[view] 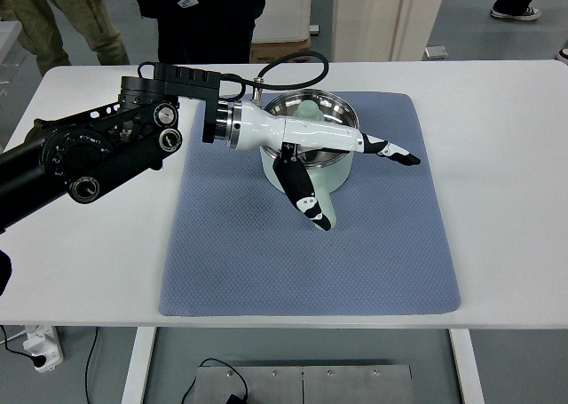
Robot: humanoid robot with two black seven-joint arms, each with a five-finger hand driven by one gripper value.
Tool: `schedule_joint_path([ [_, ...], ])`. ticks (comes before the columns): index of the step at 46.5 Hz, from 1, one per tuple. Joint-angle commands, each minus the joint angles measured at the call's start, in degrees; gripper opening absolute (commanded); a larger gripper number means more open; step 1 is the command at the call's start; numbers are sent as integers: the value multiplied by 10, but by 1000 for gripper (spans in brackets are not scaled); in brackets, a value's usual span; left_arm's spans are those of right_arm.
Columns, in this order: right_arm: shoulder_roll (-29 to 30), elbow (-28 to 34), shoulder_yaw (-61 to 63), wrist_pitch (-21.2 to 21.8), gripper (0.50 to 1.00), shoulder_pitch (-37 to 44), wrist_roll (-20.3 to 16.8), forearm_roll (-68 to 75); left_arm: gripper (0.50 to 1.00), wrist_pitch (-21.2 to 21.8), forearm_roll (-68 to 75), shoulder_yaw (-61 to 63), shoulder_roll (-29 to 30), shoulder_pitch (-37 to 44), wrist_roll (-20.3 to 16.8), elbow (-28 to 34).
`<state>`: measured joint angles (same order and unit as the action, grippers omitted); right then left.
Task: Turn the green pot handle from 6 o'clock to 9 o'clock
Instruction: 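Lower the left hand fingers onto the green handle nearest the robot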
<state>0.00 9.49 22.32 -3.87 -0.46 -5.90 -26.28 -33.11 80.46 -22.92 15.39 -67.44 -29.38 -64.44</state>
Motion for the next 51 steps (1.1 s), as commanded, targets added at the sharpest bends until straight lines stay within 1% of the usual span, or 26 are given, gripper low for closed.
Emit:
schedule_joint_path([
  [1,0,0,0,0,1000,0,0,0,1000,-1,18,19,0,-7,0,0],
  [12,0,0,0,0,1000,0,0,0,1000,-7,48,53,-2,-21,0,-1],
  [17,0,0,0,0,1000,-1,0,0,1000,-19,57,58,-1,-25,-1,-12],
  [28,0,0,0,0,1000,0,0,0,1000,-19,79,79,-2,-36,1,-29],
  [37,0,0,0,0,1000,0,0,0,1000,-19,109,112,-6,-41,1,-29],
  [51,0,0,0,0,1000,0,0,0,1000,-19,168,130,-14,-44,2,-21],
])
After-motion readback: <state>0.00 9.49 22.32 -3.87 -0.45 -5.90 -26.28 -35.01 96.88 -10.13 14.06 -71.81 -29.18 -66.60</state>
